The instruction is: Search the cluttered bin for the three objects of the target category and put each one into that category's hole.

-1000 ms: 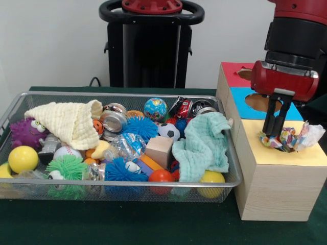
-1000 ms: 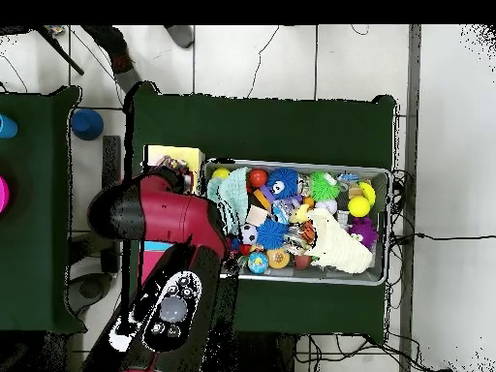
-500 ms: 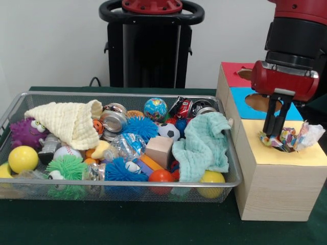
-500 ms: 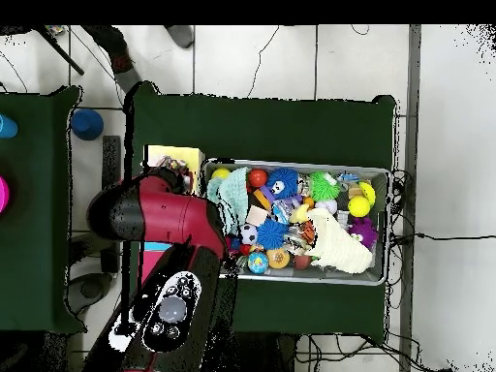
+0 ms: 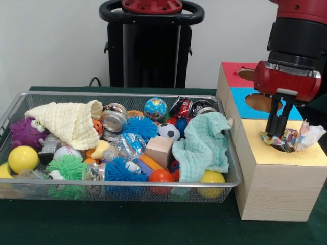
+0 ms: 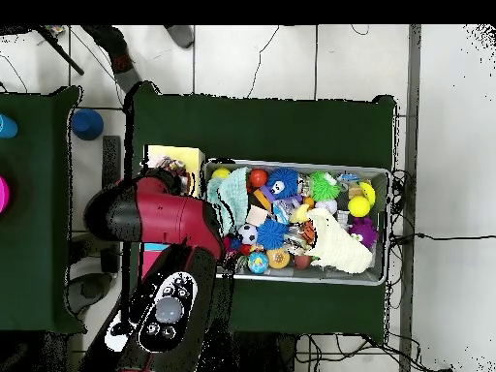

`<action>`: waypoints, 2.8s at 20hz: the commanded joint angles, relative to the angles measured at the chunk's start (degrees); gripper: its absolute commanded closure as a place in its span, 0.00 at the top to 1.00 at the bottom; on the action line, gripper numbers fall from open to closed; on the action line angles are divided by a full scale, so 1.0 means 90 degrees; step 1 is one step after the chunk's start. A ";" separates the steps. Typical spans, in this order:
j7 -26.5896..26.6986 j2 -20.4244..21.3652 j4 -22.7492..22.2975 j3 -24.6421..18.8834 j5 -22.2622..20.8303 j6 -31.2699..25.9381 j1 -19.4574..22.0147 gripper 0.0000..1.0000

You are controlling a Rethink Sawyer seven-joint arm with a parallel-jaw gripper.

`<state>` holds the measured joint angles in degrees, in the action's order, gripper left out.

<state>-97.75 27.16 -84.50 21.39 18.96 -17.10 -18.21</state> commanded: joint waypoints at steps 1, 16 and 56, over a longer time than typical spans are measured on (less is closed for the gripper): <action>-0.1556 -0.0365 -0.0366 -0.0641 0.0230 -0.0087 -0.0058 0.00; -0.1687 -0.0531 -0.0220 -0.0467 0.0325 0.0029 -0.0198 0.00; -0.1249 0.0283 -0.0754 -0.0592 0.0187 -0.0480 -0.0080 0.00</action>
<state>-97.75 27.40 -86.27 22.13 19.63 -17.10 -20.21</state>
